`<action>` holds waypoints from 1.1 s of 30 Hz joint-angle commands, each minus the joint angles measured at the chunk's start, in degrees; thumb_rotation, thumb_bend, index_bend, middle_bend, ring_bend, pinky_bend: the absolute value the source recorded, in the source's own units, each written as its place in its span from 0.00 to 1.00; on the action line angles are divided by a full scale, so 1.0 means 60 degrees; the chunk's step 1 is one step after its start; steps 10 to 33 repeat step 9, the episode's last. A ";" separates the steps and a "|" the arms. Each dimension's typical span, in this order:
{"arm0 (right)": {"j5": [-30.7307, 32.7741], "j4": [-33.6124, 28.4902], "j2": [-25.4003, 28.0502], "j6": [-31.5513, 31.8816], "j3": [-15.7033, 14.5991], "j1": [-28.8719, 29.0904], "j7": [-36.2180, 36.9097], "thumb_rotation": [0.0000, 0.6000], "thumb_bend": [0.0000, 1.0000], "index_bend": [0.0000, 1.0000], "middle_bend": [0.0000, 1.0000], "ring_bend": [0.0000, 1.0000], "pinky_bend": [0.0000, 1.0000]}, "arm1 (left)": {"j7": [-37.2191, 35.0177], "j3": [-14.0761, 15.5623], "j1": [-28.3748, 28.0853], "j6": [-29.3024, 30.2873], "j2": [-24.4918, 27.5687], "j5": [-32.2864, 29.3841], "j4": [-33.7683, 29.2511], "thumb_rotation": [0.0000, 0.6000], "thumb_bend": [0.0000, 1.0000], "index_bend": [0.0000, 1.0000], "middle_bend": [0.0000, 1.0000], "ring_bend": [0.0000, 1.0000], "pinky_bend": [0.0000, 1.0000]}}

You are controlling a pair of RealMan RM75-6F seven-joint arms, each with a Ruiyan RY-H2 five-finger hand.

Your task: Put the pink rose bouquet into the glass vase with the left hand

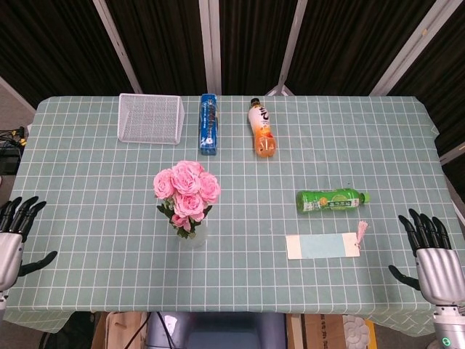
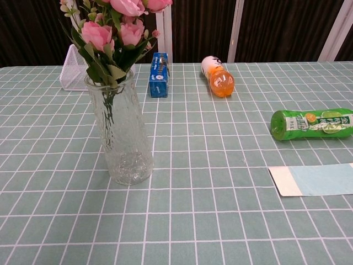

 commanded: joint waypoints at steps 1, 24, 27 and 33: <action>-0.0006 0.0007 -0.0002 -0.0015 -0.0012 0.0003 -0.0030 1.00 0.15 0.12 0.04 0.00 0.00 | -0.0232 0.0025 0.0265 0.0292 -0.0270 0.0222 0.0405 1.00 0.13 0.13 0.07 0.00 0.02; 0.0013 -0.0008 0.0011 -0.0099 -0.0014 0.0043 -0.0056 1.00 0.15 0.12 0.04 0.00 0.00 | -0.0542 -0.0167 0.0453 0.0600 -0.0343 0.0424 0.0710 1.00 0.13 0.13 0.07 0.00 0.02; 0.0013 -0.0008 0.0011 -0.0099 -0.0014 0.0043 -0.0056 1.00 0.15 0.12 0.04 0.00 0.00 | -0.0542 -0.0167 0.0453 0.0600 -0.0343 0.0424 0.0710 1.00 0.13 0.13 0.07 0.00 0.02; 0.0013 -0.0008 0.0011 -0.0099 -0.0014 0.0043 -0.0056 1.00 0.15 0.12 0.04 0.00 0.00 | -0.0542 -0.0167 0.0453 0.0600 -0.0343 0.0424 0.0710 1.00 0.13 0.13 0.07 0.00 0.02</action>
